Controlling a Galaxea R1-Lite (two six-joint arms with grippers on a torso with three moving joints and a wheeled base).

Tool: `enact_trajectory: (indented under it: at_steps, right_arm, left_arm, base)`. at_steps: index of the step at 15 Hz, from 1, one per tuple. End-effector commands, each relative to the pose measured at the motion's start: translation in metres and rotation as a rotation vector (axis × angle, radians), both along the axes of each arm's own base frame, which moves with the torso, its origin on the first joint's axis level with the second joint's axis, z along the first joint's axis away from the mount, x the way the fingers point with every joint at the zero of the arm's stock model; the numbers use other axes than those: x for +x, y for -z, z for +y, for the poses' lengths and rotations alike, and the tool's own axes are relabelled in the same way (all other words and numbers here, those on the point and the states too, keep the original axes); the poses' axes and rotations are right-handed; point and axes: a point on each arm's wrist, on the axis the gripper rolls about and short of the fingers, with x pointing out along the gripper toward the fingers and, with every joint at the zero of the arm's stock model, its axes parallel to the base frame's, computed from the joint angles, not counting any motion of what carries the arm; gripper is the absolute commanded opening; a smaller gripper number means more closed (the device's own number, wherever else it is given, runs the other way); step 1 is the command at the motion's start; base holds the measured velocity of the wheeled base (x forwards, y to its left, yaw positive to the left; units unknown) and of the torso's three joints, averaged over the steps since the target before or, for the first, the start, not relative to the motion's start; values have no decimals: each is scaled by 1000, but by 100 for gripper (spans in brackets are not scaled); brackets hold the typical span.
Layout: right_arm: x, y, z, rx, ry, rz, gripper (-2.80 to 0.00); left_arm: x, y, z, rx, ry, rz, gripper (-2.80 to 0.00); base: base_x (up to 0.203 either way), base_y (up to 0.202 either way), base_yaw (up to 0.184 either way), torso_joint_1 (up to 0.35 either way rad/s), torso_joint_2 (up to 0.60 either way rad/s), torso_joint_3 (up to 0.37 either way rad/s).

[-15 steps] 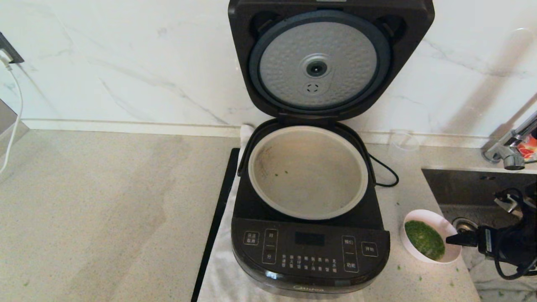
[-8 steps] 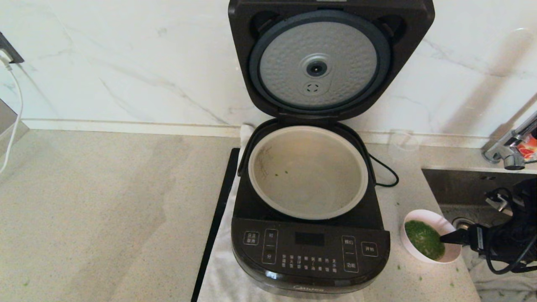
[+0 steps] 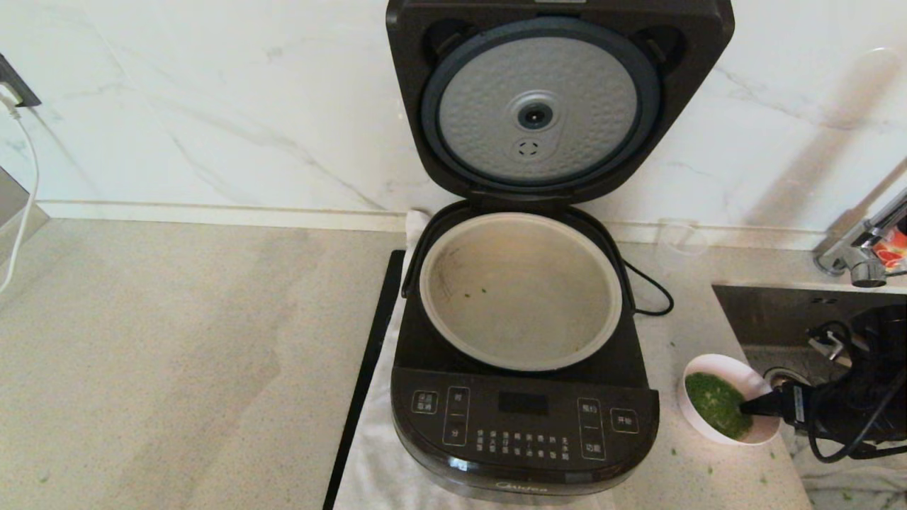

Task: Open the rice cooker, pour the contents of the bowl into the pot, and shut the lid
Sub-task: Fill a bowl with water from the tap

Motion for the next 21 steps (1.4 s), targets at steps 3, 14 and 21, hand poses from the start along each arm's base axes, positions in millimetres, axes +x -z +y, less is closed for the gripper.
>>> enact_trajectory:
  at_steps: [3, 14, 21]
  right_arm:
    - [0, 0, 2, 0, -5, 2, -280]
    - [-8, -11, 2, 1, 7, -28, -280]
    - [-27, -39, -20, 104, 103, -116, -280]
  left_arm:
    - [0, 0, 0, 1, 0, -1, -280]
    - [0, 0, 0, 1, 0, -1, -280]
    - [0, 0, 0, 1, 0, -1, -280]
  base:
    - [0, 0, 0, 0, 0, 0]
    - [0, 0, 0, 0, 0, 0]
    - [0, 0, 0, 0, 0, 0]
